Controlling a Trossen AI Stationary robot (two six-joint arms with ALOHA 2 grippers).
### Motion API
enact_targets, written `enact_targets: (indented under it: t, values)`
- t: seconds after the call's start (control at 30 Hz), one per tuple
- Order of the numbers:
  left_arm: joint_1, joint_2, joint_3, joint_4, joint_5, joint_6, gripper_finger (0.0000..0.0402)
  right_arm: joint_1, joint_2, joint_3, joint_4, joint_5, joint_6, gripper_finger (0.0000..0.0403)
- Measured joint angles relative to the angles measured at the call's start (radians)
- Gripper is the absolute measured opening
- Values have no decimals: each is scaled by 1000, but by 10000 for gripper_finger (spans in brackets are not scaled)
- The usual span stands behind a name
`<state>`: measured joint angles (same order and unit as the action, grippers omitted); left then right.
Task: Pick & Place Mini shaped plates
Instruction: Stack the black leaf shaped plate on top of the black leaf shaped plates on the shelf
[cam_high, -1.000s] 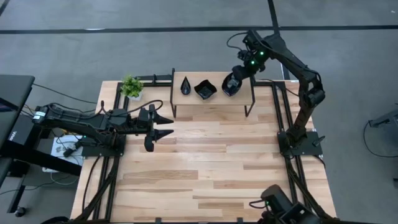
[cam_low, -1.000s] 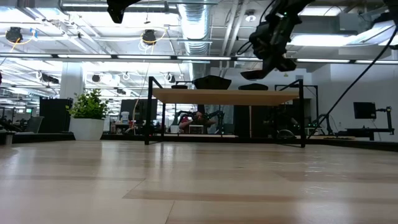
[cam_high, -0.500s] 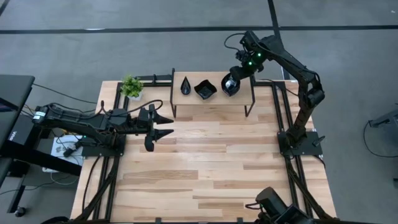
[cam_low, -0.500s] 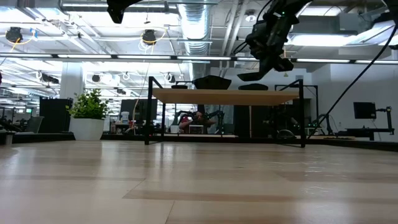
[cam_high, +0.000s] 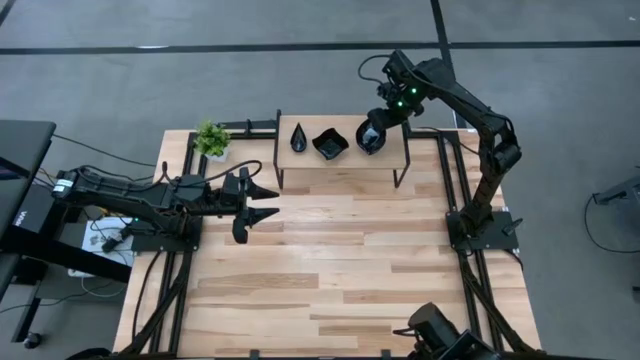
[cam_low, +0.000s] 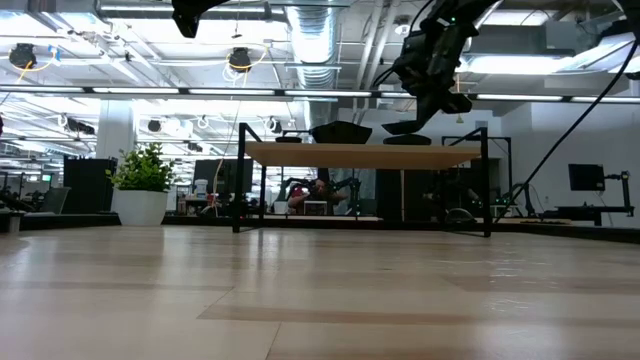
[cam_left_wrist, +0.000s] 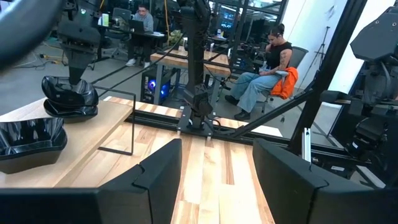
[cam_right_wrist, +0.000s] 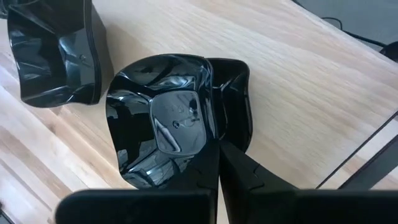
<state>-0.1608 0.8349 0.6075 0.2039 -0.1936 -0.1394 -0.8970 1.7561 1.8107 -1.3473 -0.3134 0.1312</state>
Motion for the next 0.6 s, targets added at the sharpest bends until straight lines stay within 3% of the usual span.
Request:
enact_targets:
  t: [0.6]
  values:
    - [0,0,0,0,0,0,200,10,0,-1,-8,30,20,10]
